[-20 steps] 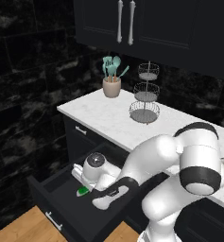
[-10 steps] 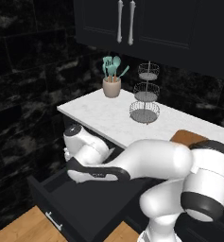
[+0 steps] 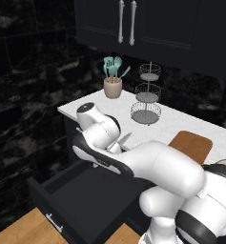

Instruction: Pick up the knife from the drawer and place it on the cutting board. Then place the meat from the plate to the cutting board.

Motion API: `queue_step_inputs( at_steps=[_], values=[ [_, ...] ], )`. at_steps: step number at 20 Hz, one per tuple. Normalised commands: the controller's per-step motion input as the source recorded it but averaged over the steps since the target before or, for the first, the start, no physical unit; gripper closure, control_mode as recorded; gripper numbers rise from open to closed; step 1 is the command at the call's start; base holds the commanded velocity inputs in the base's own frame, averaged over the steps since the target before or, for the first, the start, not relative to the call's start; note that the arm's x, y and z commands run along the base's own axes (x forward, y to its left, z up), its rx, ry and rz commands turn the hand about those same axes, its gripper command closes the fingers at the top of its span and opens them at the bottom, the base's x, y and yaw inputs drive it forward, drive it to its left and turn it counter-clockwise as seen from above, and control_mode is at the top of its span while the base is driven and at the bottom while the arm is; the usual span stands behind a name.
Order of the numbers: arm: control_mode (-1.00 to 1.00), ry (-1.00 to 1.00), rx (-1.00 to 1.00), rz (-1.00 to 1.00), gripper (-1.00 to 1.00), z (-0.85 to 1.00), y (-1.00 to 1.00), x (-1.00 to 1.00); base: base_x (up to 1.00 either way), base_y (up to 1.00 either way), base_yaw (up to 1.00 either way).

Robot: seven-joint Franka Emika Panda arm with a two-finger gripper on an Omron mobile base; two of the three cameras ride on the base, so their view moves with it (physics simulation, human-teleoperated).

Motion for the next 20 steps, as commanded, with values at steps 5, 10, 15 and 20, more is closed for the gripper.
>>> queue_step_inputs(
  at_steps=[5, 10, 15, 20],
  values=[
    [-1.00, -0.16, 0.22, 0.01, 1.00, 0.21, -1.00, -0.21, 0.00, 0.00, 0.00],
    [-1.00, -0.25, 0.19, 0.05, 1.00, 0.25, -1.00, -0.16, 0.00, 0.00, 0.00],
    [-1.00, -0.05, 0.12, 0.07, 1.00, 0.50, -1.00, 0.01, 0.00, 0.00, 0.00],
    [-1.00, 0.04, 0.00, -0.05, 1.00, 0.06, -0.94, 0.07, 0.00, 0.00, 0.00]
  ],
)
